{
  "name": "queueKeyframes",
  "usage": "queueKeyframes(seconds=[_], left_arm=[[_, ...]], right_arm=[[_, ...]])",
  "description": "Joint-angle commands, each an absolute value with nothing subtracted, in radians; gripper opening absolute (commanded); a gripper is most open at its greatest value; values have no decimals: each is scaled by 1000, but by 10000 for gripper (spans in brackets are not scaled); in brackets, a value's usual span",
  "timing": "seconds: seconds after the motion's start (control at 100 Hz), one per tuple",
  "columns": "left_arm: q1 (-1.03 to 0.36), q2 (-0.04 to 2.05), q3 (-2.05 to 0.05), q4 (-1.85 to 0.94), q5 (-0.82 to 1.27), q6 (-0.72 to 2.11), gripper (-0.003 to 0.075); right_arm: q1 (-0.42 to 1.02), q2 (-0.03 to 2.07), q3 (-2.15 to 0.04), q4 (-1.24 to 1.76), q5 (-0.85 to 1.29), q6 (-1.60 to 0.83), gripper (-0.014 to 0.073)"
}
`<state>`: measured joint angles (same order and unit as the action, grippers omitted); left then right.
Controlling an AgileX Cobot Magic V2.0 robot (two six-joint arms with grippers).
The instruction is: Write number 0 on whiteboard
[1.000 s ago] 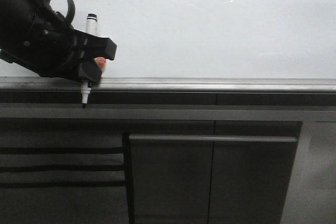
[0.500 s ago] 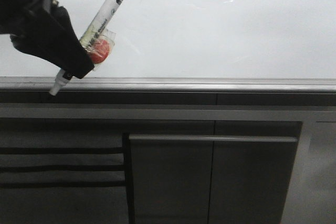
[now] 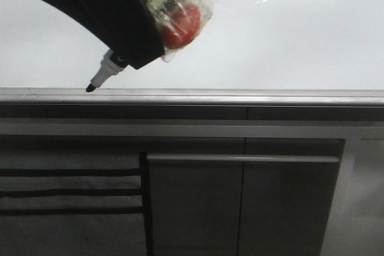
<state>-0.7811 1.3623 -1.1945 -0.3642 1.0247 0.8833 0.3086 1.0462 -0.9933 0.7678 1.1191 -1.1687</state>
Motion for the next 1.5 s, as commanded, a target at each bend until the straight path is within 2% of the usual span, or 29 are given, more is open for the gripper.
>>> queueKeyframes(seconds=[0.0,0.21,0.34,0.54,1.49], left_arm=[[-811,1340,-1239,-388,1009,875,-20],[-819,1343,-1244,-388,1013,875,-20],[-819,1370,-1244,-357,1028,842,-20],[-819,1413,-1244,-238,1037,736,-20],[-817,1420,-1244,-208,1029,737,-20]], right_arm=[[384,1075,-1073,701,1094,-1106,279],[560,1180,-1196,566,1125,-1025,279],[609,1216,-1235,444,1129,-918,279],[609,1259,-1235,434,1102,-916,279],[641,1375,-1235,593,975,-1038,278]])
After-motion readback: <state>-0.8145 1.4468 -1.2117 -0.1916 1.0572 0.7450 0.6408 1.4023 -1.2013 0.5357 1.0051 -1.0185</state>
